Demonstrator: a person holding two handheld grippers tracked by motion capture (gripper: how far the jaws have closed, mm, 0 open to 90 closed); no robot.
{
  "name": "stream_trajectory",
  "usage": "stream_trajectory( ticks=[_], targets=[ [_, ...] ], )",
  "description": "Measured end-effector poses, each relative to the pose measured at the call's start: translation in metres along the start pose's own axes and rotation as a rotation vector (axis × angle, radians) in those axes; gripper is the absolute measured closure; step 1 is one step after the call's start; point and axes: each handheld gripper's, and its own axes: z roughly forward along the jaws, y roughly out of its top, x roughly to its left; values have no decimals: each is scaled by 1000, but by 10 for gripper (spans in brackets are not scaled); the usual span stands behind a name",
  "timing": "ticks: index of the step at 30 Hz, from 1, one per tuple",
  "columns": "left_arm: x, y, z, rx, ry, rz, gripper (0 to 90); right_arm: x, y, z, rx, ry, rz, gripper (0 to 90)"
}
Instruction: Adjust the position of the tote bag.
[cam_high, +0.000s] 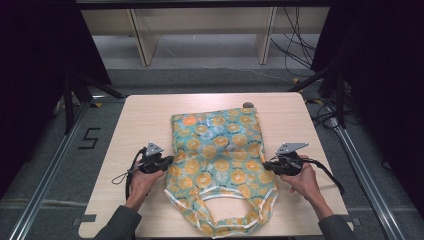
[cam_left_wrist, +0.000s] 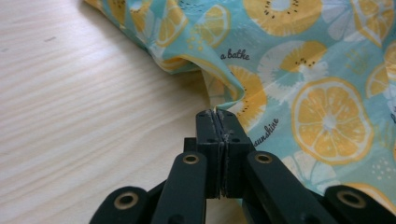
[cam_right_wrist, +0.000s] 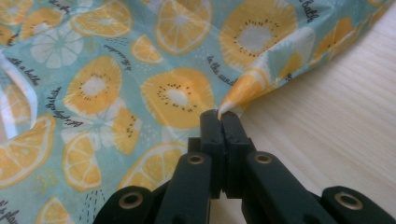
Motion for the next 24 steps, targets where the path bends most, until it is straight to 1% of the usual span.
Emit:
stream_trajectory(
  ticks=[1, 3, 4, 5, 6, 7, 8, 9, 10, 11, 13, 14, 16, 18, 19, 20, 21, 22, 23, 24],
  targets=[
    [1, -1, 0, -23, 2, -37, 879, 2, -1, 0, -10, 10, 4, 900],
    [2, -1, -1, -19, -1, -38, 876, 5, -1, 0, 0, 11, 2, 900],
    [3, -1, -3, -16, 2, -30, 872, 6, 0, 0, 12, 0, -11, 900],
    [4, -1, -4, -19, -5, -33, 864, 8, 1, 1, -8, -3, -22, 900],
    [4, -1, -5, -14, -9, -46, 843, 10, 2, -1, 8, -8, -34, 899],
    [4, -1, -6, -12, -10, -36, 807, 12, 4, -1, 5, -16, -47, 899],
    [3, -2, -10, 10, -13, -15, 777, 13, 4, -1, 8, -13, -53, 898],
    [0, -2, -14, 25, -18, 10, 708, 14, 3, -2, 14, -11, -34, 895],
    [-2, -2, -17, 30, -8, 25, 655, 13, 3, -1, 19, -16, -46, 892],
    [-6, -2, -22, 35, -9, 32, 595, 13, 2, -1, 20, -18, -51, 889],
    [-13, -3, -37, 22, -34, 42, 521, 12, 3, -2, 16, -20, -46, 888],
    [-16, -3, -42, 11, -39, 40, 481, 12, 3, -2, 6, -20, -47, 885],
    [-24, -5, -50, 8, -41, 22, 405, 12, 3, -2, 17, -17, -52, 873],
    [-34, -7, -57, -5, -65, 22, 368, 13, 2, -1, 27, -24, -46, 857],
    [-39, -8, -60, 8, -82, 45, 354, 13, 1, 3, -6, -20, -48, 851],
    [-44, -9, -62, 12, -80, 44, 332, 13, 1, 2, 7, -26, -49, 845],
    [-49, -9, -63, 6, -74, 58, 322, 14, 1, 1, 14, -30, -40, 841],
    [-53, -9, -66, 13, -85, 79, 314, 13, 2, -1, 23, -36, -45, 833],
    [-57, -9, -68, 8, -106, 73, 301, 12, 1, 2, -13, -28, -46, 817],
    [-61, -8, -71, -5, -119, 70, 288, 12, 2, -1, 17, -38, -42, 787]
  ],
)
